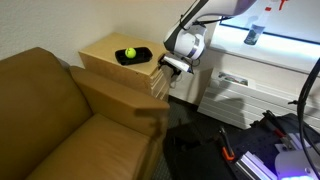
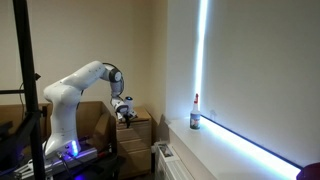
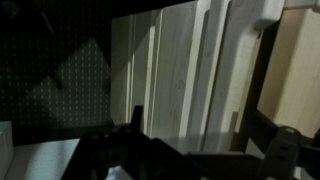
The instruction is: Open the top drawer
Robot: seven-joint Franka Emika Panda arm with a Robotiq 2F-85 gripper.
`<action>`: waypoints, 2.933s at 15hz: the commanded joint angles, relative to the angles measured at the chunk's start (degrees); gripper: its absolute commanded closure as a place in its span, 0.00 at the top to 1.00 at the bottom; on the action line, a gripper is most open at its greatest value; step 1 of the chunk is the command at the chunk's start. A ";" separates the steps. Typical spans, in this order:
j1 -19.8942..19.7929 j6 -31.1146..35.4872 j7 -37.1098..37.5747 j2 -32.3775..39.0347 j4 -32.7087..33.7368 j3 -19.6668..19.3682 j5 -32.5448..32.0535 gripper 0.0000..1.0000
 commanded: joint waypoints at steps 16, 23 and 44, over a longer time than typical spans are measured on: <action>-19.58 14.00 -2.22 9.79 -5.36 19.43 -3.45 1.00; -16.27 12.57 0.41 10.35 -2.68 16.45 -4.88 1.00; -6.97 10.98 2.38 13.21 5.66 9.29 -5.64 1.00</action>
